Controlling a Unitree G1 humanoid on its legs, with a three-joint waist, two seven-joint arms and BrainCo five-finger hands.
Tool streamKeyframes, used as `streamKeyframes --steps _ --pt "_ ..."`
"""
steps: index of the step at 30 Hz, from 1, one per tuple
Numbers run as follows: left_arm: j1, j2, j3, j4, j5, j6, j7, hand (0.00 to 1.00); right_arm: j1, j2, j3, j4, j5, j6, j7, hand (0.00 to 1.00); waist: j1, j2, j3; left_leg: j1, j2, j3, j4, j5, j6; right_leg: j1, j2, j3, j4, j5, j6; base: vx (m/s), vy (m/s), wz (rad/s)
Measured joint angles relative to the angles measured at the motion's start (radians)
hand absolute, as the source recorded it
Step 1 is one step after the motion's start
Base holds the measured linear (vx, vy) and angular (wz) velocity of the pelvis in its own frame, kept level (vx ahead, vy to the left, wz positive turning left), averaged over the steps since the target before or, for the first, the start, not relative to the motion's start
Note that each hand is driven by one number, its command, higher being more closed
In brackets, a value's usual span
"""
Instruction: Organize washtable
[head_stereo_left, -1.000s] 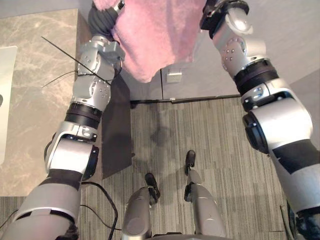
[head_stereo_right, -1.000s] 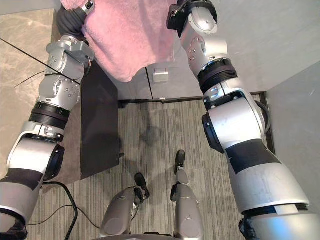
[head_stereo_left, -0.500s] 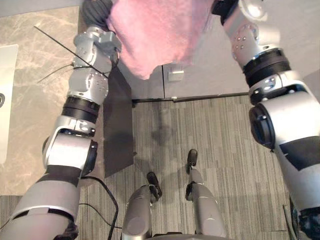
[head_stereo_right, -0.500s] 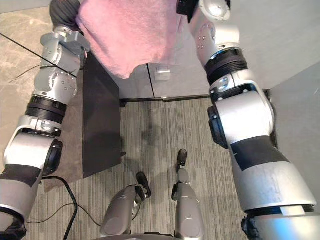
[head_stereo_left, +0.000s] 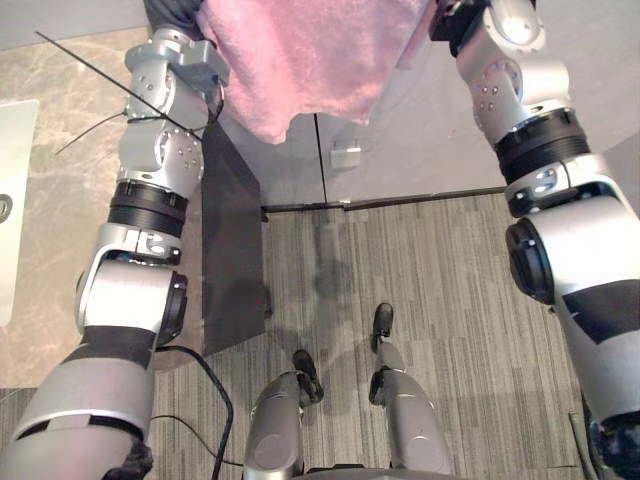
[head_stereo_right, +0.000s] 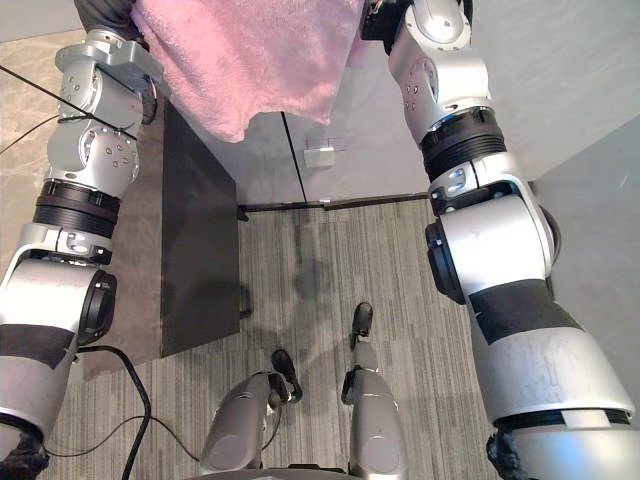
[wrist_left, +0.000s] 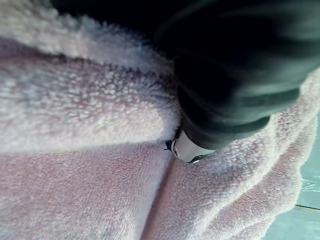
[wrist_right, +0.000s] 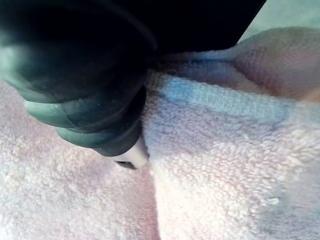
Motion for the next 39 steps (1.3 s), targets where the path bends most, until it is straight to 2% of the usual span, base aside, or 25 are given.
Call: streamKeyframes --steps 11,15,25,31,39 --pt "0.011 -0.001 -0.003 0.041 0.001 0.006 -0.011 1.00 0.015 0.003 0.026 0.005 -0.011 -0.018 0.005 1.00 0.001 0.000 0.000 0.022 -0.024 -0.011 -0.033 0.001 0.001 0.016 -0.011 -0.005 0.000 0.000 0.000 -0.02 0.112 0.04" --pt "0.011 -0.008 -0.020 0.048 0.018 0.006 -0.023 1.00 0.012 0.003 -0.006 0.024 -0.041 -0.020 0.005 1.00 -0.001 0.000 0.000 0.021 -0.033 -0.020 -0.032 0.002 0.001 0.017 -0.016 -0.016 0.000 0.000 0.000 -0.03 0.116 0.05" --pt "-0.019 -0.068 -0.056 0.068 0.046 0.006 -0.018 1.00 -0.008 0.004 -0.124 0.087 -0.063 -0.006 -0.003 1.00 -0.001 0.001 0.000 0.014 -0.038 -0.032 -0.026 0.002 0.001 0.021 -0.019 -0.027 0.000 0.000 0.000 -0.04 0.087 0.04" --pt "-0.083 -0.113 -0.087 0.096 0.059 0.006 0.009 1.00 -0.029 0.001 -0.162 0.122 -0.062 0.003 -0.021 1.00 -0.002 0.001 0.000 0.003 -0.034 -0.035 -0.009 0.000 0.003 0.020 -0.017 -0.028 0.001 0.000 0.000 -0.06 0.087 0.01" --pt "-0.123 -0.160 -0.099 0.129 0.087 0.006 0.025 1.00 -0.044 0.000 -0.162 0.124 -0.062 0.006 -0.040 1.00 -0.027 0.001 0.000 -0.028 -0.027 -0.027 0.031 -0.014 0.013 0.004 -0.016 -0.026 0.001 0.000 0.000 -0.08 0.095 -0.02"
